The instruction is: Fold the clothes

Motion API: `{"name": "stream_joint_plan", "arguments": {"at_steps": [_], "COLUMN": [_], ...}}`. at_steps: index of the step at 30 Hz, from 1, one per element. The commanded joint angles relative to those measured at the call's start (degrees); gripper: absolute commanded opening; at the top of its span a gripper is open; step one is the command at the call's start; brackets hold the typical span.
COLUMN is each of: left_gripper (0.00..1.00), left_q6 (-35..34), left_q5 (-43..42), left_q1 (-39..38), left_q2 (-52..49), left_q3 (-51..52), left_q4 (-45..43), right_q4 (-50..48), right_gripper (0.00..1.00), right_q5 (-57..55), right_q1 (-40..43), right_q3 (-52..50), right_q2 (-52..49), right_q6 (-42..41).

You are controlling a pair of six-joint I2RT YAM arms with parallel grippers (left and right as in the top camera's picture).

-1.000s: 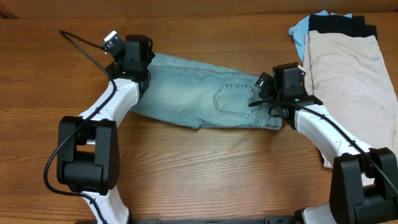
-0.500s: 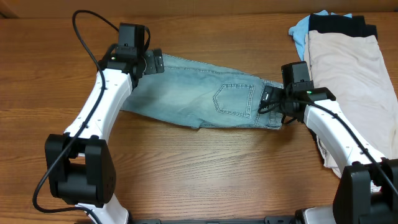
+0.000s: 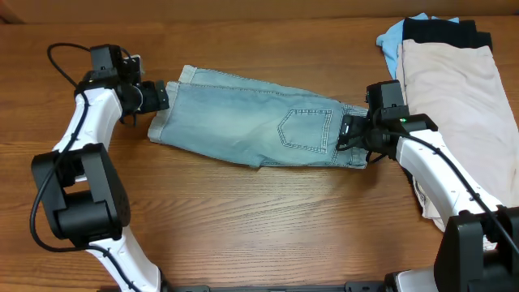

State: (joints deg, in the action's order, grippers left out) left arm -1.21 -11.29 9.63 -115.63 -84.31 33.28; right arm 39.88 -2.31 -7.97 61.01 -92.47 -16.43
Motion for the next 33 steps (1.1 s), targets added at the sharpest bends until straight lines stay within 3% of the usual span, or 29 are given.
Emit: {"name": "stream_joint_plan", "arguments": {"at_steps": [1,2,4,7,9,13,27,33], "left_gripper": [0.81,0.74,0.47,0.16,0.04,0.04,0.04,0.04], "left_q6": [4.33,4.90,5.55,5.51,5.53,5.49,3.45,3.32], "left_q5": [-3.82,-3.80,-2.29,2.12,4.85,6.40,7.23,7.32], "left_q1": [-2.08,-2.60,-3.91,-6.19,-7.56,-8.22,-10.10,-11.65], "left_q2": [-0.87,-0.85,-0.85,-0.96,-1.29,-2.14,-3.19,-3.21], "left_q3": [-0.57,-0.57,-0.55,-0.48,-0.20,-0.17,-0.17,-0.17], "left_q4": [-0.04,-0.04,0.24,1.07,0.79,0.79,1.27,1.40], "right_q4": [-0.15,-0.15,-0.11,-0.90,-3.13,-5.44,-10.62,-10.10], "right_gripper": [0.89,0.89,0.87,0.91,0.92,0.91,0.71,0.70], "right_q5": [0.33,0.33,0.28,-0.13,-0.02,0.09,-4.85,-7.58], "right_q1": [0.00,0.00,0.02,0.13,0.22,0.22,0.22,0.22], "right_q3": [0.83,0.83,0.83,0.50,-0.57,-1.55,-1.81,-1.95], "right_q2": [-0.35,-0.35,-0.35,-0.61,-1.40,-3.23,-12.26,-13.29], "right_q6": [0.13,0.11,-0.52,-3.15,-3.34,-3.41,-11.50,-13.88]}}
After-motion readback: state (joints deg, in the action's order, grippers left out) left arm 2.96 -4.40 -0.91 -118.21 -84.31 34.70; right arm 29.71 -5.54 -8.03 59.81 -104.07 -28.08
